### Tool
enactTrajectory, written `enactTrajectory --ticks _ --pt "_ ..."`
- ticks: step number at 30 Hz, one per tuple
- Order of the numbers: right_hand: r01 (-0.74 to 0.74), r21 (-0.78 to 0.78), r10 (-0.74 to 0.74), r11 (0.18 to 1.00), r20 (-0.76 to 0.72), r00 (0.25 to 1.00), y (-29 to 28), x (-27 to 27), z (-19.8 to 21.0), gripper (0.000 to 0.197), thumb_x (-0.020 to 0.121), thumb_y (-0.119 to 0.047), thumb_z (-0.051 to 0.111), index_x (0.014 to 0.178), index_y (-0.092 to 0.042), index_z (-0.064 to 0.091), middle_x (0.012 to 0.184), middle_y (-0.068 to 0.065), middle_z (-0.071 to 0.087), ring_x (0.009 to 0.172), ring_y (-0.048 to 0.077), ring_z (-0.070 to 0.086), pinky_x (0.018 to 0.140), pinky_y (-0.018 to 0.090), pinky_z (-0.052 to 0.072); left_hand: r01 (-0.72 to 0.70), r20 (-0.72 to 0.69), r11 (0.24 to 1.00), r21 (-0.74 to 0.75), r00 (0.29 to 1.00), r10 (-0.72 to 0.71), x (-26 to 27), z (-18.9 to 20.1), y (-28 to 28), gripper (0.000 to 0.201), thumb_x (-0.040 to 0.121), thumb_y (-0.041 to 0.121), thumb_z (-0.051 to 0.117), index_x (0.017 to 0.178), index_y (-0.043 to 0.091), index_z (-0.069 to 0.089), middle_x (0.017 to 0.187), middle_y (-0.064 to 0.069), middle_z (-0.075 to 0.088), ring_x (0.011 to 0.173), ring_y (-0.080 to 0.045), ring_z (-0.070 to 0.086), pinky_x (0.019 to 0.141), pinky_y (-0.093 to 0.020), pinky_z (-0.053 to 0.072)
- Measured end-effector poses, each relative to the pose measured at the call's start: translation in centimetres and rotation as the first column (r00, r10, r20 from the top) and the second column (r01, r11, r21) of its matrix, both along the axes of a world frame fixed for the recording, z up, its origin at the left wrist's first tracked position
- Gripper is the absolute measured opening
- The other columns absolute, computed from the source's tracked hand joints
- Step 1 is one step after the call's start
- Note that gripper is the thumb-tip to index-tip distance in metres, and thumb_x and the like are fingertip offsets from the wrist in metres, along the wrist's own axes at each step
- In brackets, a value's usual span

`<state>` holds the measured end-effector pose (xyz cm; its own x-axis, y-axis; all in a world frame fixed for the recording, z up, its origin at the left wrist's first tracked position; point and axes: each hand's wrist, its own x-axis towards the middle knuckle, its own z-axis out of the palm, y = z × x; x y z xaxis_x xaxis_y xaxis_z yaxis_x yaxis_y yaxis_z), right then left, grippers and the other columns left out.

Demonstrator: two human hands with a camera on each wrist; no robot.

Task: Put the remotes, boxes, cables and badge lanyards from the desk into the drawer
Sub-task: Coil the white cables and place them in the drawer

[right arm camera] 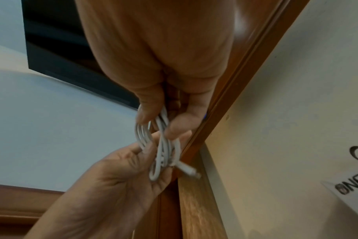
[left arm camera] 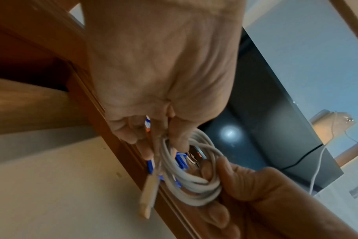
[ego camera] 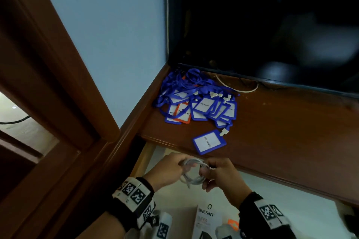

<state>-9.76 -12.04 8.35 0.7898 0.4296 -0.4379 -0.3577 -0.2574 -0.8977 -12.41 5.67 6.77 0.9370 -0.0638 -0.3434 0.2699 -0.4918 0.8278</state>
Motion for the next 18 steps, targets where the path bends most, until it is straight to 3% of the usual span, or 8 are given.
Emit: enactTrajectory --ticks 2,3,6,8,10,13,15,18 --pt "-0.027 -0.020 0.027 0.999 0.007 1.000 1.1 0.8 -0.4 0.014 0.088 -0.002 0.063 0.076 0.005 0.065 0.068 0.016 0.064 0.058 0.024 0.059 0.053 0.031 0.050 -0.002 0.010 1.000 0.021 1.000 0.002 1.0 -0.7 1.6 0.014 0.090 0.013 0.061 0.095 0.021 0.071 0.093 0.001 0.070 0.088 -0.012 0.063 0.083 -0.034 0.050" --pt "-0.028 -0.046 0.029 0.999 0.021 0.999 1.7 1.3 -0.7 0.014 0.087 -0.007 0.066 0.077 0.004 0.067 0.069 0.014 0.065 0.061 0.022 0.060 0.055 0.031 0.050 -0.008 0.018 0.999 0.034 1.000 0.008 1.4 -1.1 2.4 0.013 0.089 0.012 0.062 0.095 0.018 0.073 0.092 -0.001 0.070 0.087 -0.014 0.064 0.083 -0.034 0.050" --pt "0.055 -0.193 -0.017 0.980 0.189 0.982 3.0 3.3 -2.2 0.014 0.083 -0.018 0.073 0.075 -0.007 0.070 0.074 0.007 0.066 0.070 0.016 0.059 0.063 0.031 0.048 0.038 0.042 0.984 0.175 0.998 -0.046 2.5 -2.0 4.4 0.015 0.087 0.015 0.067 0.100 0.015 0.074 0.086 0.007 0.068 0.076 0.001 0.059 0.067 -0.008 0.041" --pt "0.162 -0.345 -0.010 0.924 0.404 0.915 3.4 4.9 -3.4 0.013 0.078 -0.021 0.077 0.082 -0.012 0.070 0.092 0.006 0.065 0.086 0.018 0.060 0.073 0.029 0.044 0.123 0.039 0.927 0.353 0.989 -0.146 2.9 -2.9 5.5 0.016 0.086 0.019 0.068 0.101 0.017 0.074 0.092 0.006 0.070 0.081 -0.001 0.058 0.068 -0.010 0.037" --pt "0.226 -0.498 0.108 0.837 0.555 0.825 3.2 6.3 -4.5 0.037 0.074 -0.025 0.081 0.106 -0.011 0.067 0.120 0.013 0.056 0.111 0.030 0.051 0.089 0.035 0.042 0.207 -0.010 0.840 0.501 0.972 -0.234 3.2 -4.2 6.1 0.017 0.086 0.019 0.066 0.101 0.019 0.073 0.103 0.004 0.070 0.096 -0.010 0.061 0.079 -0.017 0.040" --pt "0.113 -0.736 0.312 0.668 0.415 0.855 3.0 7.2 -5.9 0.079 0.077 -0.046 0.074 0.143 -0.020 0.038 0.157 0.008 0.019 0.141 0.035 0.017 0.110 0.048 0.027 0.320 -0.160 0.749 0.580 0.946 -0.280 3.0 -6.6 6.7 0.021 0.088 0.016 0.061 0.106 0.019 0.069 0.113 -0.003 0.066 0.103 -0.022 0.062 0.086 -0.032 0.050" --pt "0.064 -0.811 0.375 0.581 0.337 0.864 2.8 7.0 -6.6 0.090 0.078 -0.053 0.070 0.149 -0.025 0.022 0.161 0.000 0.003 0.147 0.028 0.001 0.114 0.052 0.020 0.412 -0.246 0.673 0.613 0.910 -0.334 2.8 -7.6 6.9 0.024 0.090 0.014 0.058 0.111 0.014 0.068 0.117 -0.011 0.062 0.103 -0.029 0.062 0.084 -0.034 0.051" --pt "0.089 -0.882 0.475 0.462 0.331 0.816 2.9 6.3 -7.2 0.089 0.083 -0.046 0.067 0.151 -0.025 0.013 0.161 -0.001 -0.006 0.148 0.025 -0.007 0.115 0.050 0.018 0.489 -0.320 0.568 0.662 0.870 -0.375 2.5 -9.2 7.5 0.025 0.089 0.014 0.057 0.111 0.008 0.067 0.116 -0.016 0.062 0.102 -0.032 0.062 0.083 -0.036 0.052"
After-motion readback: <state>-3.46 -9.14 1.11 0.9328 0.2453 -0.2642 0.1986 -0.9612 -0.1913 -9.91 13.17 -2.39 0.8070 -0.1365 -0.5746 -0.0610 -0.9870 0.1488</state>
